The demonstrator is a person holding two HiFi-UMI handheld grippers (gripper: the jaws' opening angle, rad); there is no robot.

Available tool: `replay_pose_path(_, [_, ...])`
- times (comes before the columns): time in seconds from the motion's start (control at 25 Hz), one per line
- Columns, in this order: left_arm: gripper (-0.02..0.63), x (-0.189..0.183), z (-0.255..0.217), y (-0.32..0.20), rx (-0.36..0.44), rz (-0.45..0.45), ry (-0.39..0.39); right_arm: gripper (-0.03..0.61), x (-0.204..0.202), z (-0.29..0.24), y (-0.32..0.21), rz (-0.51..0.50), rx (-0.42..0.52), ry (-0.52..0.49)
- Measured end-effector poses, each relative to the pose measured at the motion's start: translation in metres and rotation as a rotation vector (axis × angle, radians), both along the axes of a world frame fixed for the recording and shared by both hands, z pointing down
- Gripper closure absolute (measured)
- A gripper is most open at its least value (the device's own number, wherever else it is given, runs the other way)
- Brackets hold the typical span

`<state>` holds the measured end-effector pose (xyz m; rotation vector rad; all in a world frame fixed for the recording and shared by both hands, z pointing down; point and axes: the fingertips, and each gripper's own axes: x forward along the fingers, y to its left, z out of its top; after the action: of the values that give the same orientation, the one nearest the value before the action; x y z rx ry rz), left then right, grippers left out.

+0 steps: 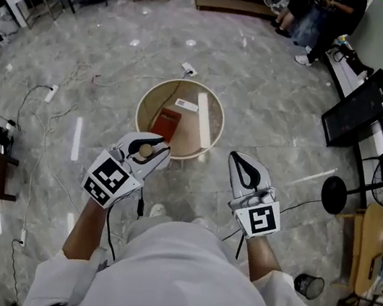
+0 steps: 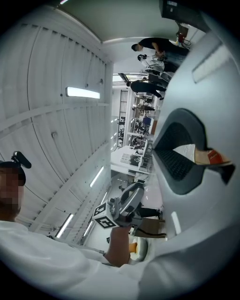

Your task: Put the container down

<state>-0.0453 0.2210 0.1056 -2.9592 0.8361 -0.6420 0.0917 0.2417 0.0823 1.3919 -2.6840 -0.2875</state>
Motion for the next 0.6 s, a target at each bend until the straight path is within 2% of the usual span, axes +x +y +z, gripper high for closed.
replay_pose_path(0.4, [0.528, 0.04, 0.032, -0.031, -0.009, -0.121, 0.005, 0.574, 0.046, 0.04, -0.034, -0.066, -0.028, -0.018])
replay_pose_path(0.6, [0.528, 0.054, 0.046, -0.041, -0.042, -0.128, 0.01, 0.574, 0.056, 0.051, -0.052, -0.078, -0.05, -0.012])
